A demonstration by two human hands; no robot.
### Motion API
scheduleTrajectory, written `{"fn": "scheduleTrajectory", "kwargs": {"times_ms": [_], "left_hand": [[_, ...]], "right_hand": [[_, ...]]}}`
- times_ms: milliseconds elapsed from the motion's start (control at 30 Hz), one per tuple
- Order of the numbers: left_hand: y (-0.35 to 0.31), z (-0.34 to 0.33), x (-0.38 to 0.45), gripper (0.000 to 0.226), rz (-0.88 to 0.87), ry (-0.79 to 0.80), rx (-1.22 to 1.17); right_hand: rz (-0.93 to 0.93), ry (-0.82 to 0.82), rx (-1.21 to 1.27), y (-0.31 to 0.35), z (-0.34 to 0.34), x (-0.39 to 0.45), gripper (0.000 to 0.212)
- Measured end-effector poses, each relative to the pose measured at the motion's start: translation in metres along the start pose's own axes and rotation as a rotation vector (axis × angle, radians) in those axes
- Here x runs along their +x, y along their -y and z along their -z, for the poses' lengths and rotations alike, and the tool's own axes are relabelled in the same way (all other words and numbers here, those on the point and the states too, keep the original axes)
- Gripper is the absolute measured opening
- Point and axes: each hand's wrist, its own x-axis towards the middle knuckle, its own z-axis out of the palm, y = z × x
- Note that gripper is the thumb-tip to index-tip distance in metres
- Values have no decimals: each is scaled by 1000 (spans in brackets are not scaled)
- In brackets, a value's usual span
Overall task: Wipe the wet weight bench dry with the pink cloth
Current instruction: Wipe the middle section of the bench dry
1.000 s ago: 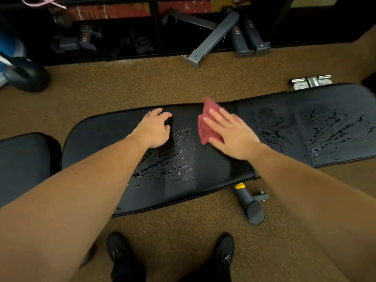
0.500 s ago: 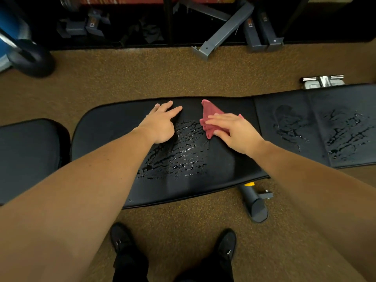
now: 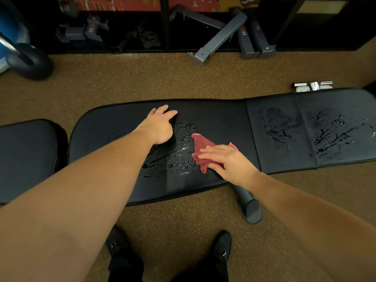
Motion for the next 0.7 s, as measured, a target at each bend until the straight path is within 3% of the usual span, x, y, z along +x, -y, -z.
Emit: {"fn": "scheduleTrajectory", "kwargs": {"times_ms": [200,300,400,533,633,700], "left_hand": [[-2,4,-1,65,16,32,3],[-1,2,-1,66,10,30,-11],[0,3,2,68,10,14,-26],[-2,9,2,66,7,18,-29],[-2,11,0,65,3,20,-16],[-2,12,-1,66,1,29,-12]], "right_hand": [[59,33,47,22,-5,-20,33],[-106,-6,258,34,10,-13,48],[-302,-158,392,32,37,6,72],[-314,-431,217,21,77,50,51],[-260,-389,-20,9,91,75,51],[-186,-251,-270,-6,84,78,53]]}}
